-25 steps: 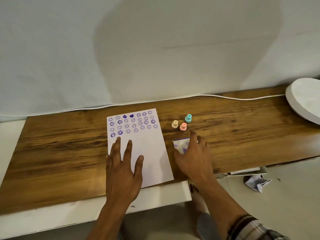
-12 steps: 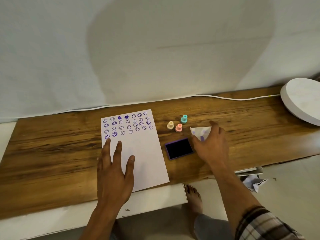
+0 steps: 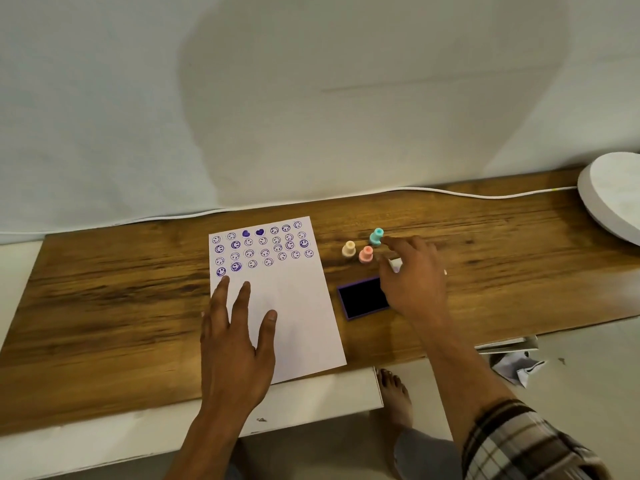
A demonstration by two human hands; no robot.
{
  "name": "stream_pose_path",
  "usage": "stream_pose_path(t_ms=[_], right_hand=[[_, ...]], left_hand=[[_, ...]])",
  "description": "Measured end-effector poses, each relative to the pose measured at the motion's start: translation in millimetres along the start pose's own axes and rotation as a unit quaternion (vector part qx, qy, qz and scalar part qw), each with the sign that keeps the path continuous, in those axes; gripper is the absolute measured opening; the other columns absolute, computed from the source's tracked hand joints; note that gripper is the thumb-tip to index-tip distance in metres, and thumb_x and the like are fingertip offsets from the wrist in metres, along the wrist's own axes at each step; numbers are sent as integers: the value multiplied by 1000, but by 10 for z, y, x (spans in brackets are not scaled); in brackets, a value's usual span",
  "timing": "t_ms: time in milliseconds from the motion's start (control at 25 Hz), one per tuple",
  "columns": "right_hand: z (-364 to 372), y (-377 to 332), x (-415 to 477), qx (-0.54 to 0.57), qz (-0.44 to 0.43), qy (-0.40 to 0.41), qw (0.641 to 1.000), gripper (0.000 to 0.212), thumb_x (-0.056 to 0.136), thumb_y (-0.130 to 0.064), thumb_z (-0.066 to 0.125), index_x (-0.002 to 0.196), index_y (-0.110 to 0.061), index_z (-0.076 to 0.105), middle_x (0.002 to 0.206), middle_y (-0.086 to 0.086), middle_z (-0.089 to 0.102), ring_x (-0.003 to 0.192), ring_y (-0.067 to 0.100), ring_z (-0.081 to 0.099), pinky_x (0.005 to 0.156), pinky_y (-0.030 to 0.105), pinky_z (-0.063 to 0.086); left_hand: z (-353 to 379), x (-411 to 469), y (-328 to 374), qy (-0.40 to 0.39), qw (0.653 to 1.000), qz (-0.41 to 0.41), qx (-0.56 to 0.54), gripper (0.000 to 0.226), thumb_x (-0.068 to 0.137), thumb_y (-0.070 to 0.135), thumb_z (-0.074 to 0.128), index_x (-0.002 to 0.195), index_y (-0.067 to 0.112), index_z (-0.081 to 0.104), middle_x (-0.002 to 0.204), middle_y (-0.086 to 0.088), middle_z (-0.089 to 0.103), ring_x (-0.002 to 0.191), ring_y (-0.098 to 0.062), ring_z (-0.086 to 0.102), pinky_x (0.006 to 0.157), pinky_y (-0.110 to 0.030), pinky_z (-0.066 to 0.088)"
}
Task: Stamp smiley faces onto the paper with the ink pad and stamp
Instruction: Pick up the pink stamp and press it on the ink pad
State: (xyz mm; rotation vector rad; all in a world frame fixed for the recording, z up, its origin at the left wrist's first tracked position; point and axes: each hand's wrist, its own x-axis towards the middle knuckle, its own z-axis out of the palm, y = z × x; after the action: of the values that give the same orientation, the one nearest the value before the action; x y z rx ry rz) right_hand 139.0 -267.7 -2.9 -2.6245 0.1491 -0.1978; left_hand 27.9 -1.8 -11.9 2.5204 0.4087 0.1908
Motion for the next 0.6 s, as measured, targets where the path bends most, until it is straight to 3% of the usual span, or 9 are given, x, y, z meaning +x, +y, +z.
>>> stream_pose_path(t_ms=[120, 200, 360, 440, 520, 600], right_hand=[[133, -110, -36, -43, -40, -50, 997, 40, 97, -30, 70, 136, -25, 64, 141, 4, 62, 132, 32, 48, 101, 53, 47], [155, -141, -47, -46, -45, -42, 997, 31, 96, -28, 71, 127, -24, 68, 133, 3, 68, 127, 31, 52, 98, 53, 47], [89, -262, -92, 0, -4, -35, 999, 25, 97, -24, 72, 121, -21, 70, 117, 4, 74, 114, 27, 61, 93, 47, 53], [6, -354, -148, 139, 87, -22, 986, 26, 96, -26, 73, 122, -25, 71, 115, -4, 74, 106, 17, 66, 87, 40, 59], [-90, -486, -305, 325, 169, -22, 930, 18, 93, -28, 77, 109, -34, 74, 103, -18, 76, 94, 6, 71, 80, 30, 60], [-94, -620, -586, 391, 192, -56, 898, 12, 89, -32, 78, 99, -39, 77, 95, -23, 77, 91, 3, 73, 72, 21, 60]], left_hand=[[0, -8, -4, 3, 1000, 0, -13, 72, 92, 67, 38, 154, 31, 39, 171, 3, 22, 155, -26, 29, 120, -60, 35], [-3, -10, 13, 2, 1000, -4, -20, 70, 92, 64, 44, 153, 30, 42, 170, 3, 27, 154, -25, 31, 119, -59, 37], [-47, -68, 88, 17, 997, 9, -70, 57, 93, 52, 58, 144, 26, 56, 157, 0, 49, 143, -23, 47, 112, -53, 48], [-97, -94, 155, 14, 991, 0, -133, 49, 91, 46, 64, 137, 30, 62, 144, 4, 61, 129, -17, 60, 103, -44, 56], [-153, -102, 276, -39, 972, -29, -230, 44, 87, 45, 68, 131, 40, 64, 130, 15, 68, 112, -5, 68, 91, -25, 61], [-194, -119, 375, -105, 950, -45, -290, 43, 85, 44, 71, 128, 47, 63, 121, 24, 70, 107, 6, 67, 82, -8, 56]])
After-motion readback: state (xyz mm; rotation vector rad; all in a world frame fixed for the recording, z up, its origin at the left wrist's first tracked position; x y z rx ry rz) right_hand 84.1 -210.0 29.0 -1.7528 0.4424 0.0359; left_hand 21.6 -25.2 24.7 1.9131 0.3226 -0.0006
